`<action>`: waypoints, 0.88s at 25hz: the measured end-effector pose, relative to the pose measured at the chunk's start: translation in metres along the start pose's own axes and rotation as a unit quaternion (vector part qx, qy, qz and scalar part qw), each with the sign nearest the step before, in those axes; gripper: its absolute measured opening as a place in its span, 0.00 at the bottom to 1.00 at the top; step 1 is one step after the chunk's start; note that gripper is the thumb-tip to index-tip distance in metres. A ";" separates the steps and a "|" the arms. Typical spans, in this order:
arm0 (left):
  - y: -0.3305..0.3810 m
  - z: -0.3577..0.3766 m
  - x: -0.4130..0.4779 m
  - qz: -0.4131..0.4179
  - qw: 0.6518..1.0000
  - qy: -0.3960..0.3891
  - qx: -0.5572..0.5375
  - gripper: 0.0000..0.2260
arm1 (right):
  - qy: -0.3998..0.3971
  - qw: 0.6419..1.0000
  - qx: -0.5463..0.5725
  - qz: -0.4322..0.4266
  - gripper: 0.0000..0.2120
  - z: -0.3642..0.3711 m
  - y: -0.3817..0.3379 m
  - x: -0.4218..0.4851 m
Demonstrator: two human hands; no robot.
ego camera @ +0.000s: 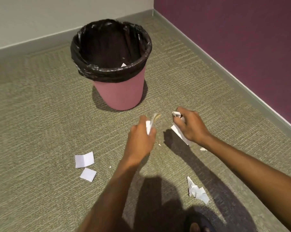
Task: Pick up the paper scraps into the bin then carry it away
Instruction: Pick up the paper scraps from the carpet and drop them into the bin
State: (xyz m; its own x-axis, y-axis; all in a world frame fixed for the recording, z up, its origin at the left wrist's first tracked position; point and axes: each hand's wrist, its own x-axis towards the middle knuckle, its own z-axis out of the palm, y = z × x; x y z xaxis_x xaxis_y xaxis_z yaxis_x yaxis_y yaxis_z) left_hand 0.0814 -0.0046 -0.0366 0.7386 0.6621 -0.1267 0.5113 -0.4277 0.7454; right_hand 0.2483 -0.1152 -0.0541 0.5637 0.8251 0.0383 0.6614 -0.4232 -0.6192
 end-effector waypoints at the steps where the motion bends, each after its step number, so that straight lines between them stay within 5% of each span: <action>1: 0.010 -0.031 0.010 0.012 0.998 0.060 -0.016 0.09 | 0.018 0.999 0.024 -0.026 0.09 -0.011 -0.025 0.017; 4: 0.035 -0.110 0.035 0.039 0.980 0.185 -0.054 0.05 | 0.071 0.989 0.103 -0.075 0.11 -0.040 -0.100 0.067; 9: 0.072 -0.186 0.082 0.029 0.952 0.226 -0.204 0.10 | 0.145 0.966 0.190 -0.099 0.11 -0.056 -0.182 0.146; 12: 0.069 -0.207 0.131 -0.096 0.923 0.172 -0.332 0.02 | 0.147 0.977 0.144 -0.049 0.10 -0.044 -0.201 0.196; 15: 0.048 -0.204 0.164 -0.200 0.912 0.085 -0.349 0.04 | 0.130 0.986 0.081 0.064 0.07 -0.026 -0.197 0.236; 22: 0.030 -0.198 0.180 -0.201 0.929 0.009 -0.309 0.08 | -0.062 0.988 0.057 0.126 0.31 -0.021 -0.192 0.254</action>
State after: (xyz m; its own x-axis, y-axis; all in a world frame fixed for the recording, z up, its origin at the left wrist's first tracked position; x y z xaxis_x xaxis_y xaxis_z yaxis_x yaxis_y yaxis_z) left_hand 0.1430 0.2238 0.0928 0.5318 0.7051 -0.4691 0.3895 0.2883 0.8748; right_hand 0.2755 0.1678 0.0913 0.6346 0.7406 -0.2208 0.4433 -0.5829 -0.6810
